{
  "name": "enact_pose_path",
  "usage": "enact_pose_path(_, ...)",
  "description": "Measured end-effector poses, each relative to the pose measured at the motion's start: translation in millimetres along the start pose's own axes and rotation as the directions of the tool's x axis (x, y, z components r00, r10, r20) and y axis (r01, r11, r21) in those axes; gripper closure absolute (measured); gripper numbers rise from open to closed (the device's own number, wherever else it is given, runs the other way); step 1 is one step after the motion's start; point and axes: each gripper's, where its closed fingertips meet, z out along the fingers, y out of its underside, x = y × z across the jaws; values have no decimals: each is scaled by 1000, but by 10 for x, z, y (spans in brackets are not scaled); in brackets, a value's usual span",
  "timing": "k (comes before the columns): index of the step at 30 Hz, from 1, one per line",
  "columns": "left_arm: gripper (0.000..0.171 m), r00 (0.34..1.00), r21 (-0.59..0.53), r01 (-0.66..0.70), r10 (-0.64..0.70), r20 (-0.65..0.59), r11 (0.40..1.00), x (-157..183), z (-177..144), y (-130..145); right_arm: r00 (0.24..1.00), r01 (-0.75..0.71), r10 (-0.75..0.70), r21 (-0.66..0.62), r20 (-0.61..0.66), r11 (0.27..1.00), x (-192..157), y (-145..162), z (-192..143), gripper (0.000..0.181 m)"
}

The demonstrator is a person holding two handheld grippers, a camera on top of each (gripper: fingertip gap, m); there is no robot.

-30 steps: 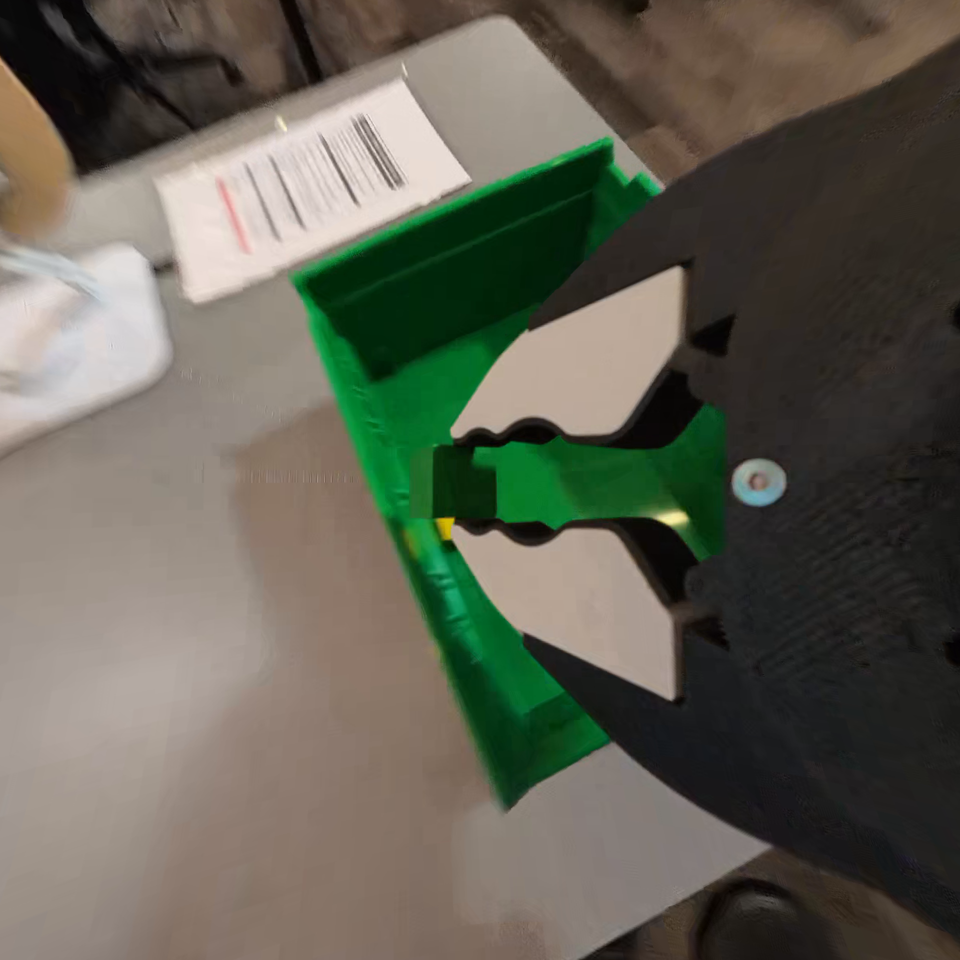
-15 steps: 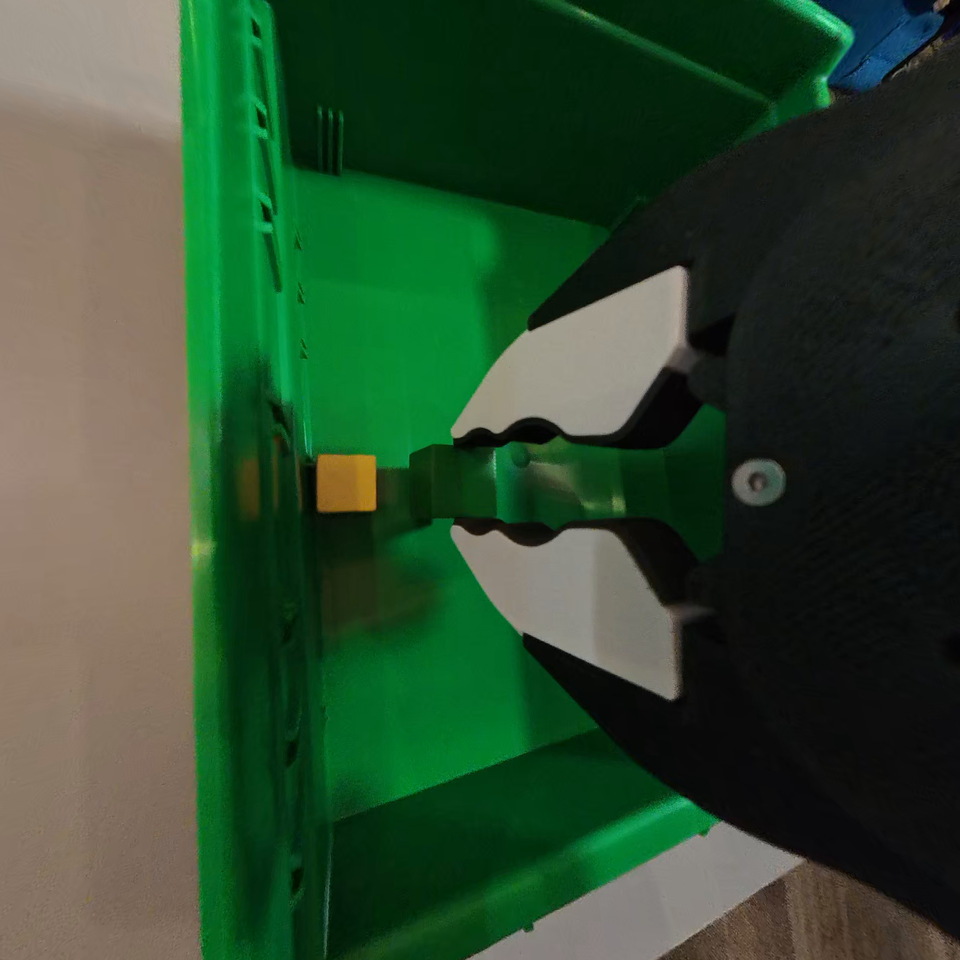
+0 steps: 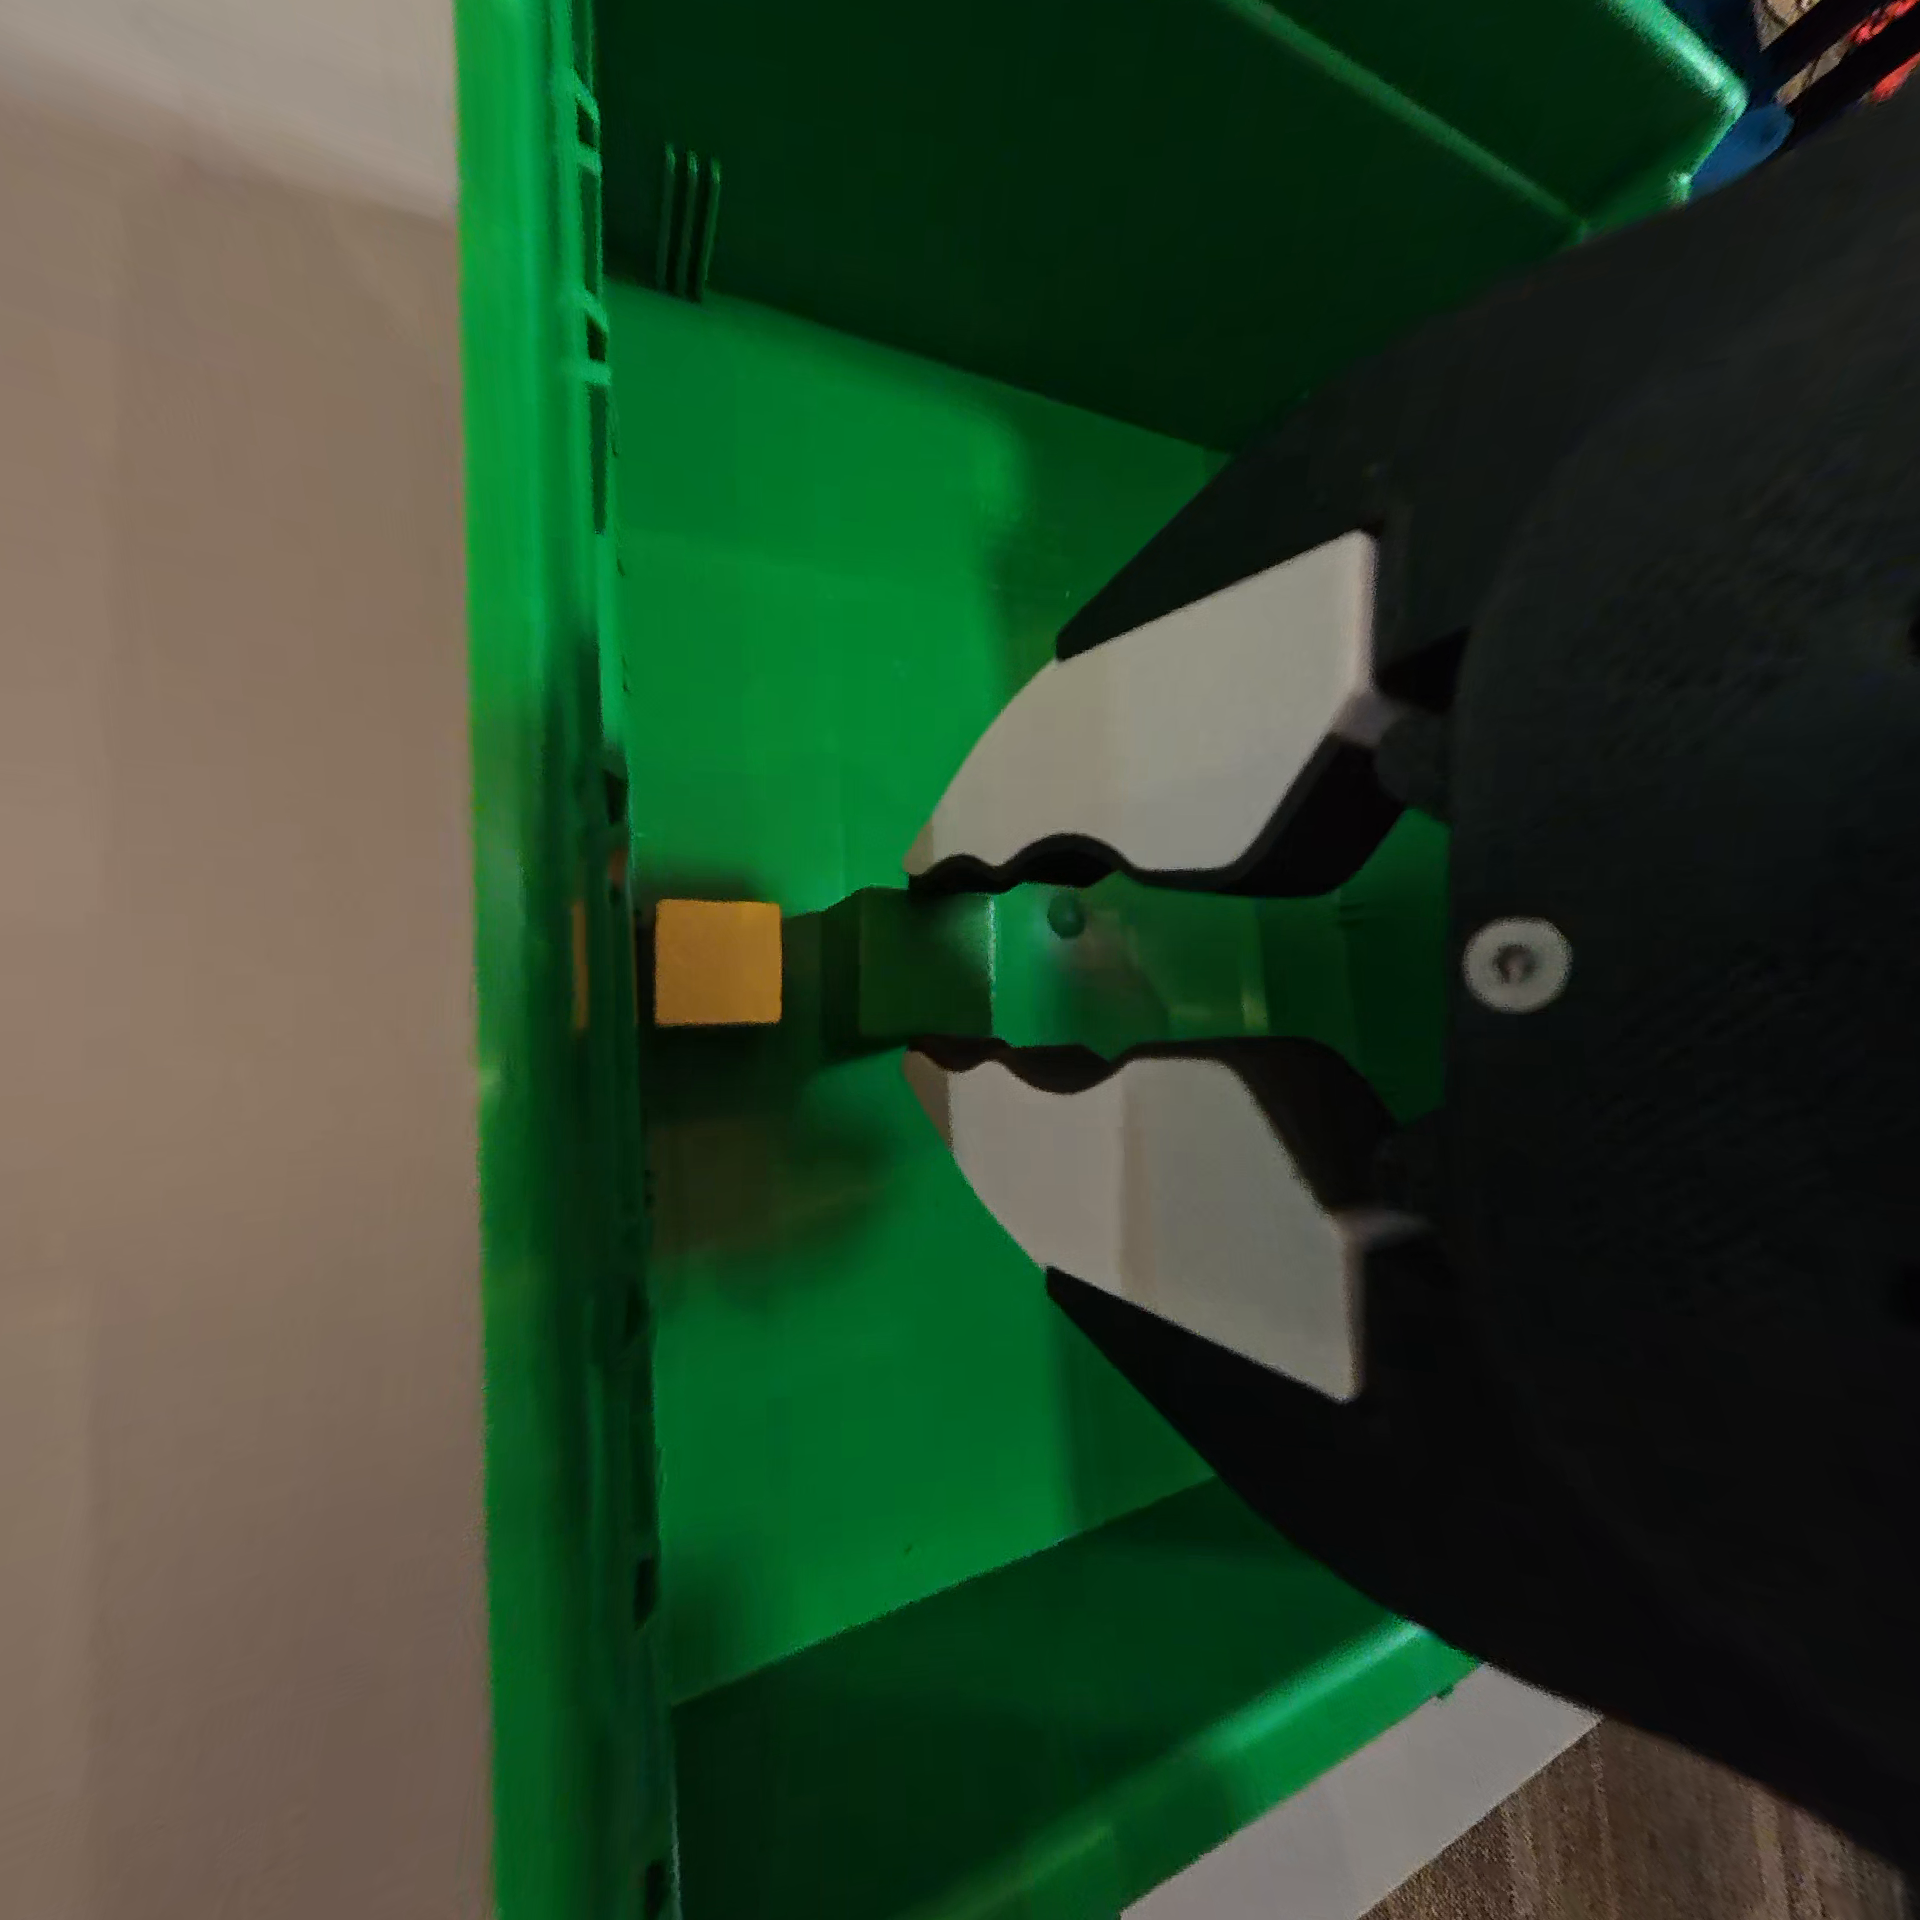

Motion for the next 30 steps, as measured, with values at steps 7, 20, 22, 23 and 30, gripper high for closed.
enact_pose_path(7,119,1000,22,2,-2,-3,1000,9,-75,-6,999,-19,19,-1,-28,1000,-10,-19,-115,139)
enact_pose_path(20,118,974,85,-187,174,143,979,-42,-513,-326,869,-194,472,775,-148,601,-273,-1270,-1750,120)
enact_pose_path(22,117,943,87,-258,232,238,962,-82,-754,-478,870,-219,492,867,-35,448,-506,-1548,-1898,120)
enact_pose_path(23,117,922,85,-299,264,284,951,-95,-903,-562,876,-239,480,899,38,366,-636,-1704,-1947,121)
enact_pose_path(30,116,481,-237,-621,602,638,747,-293,-2372,-1403,881,-451,241,877,408,165,-1374,-2636,-1627,121)
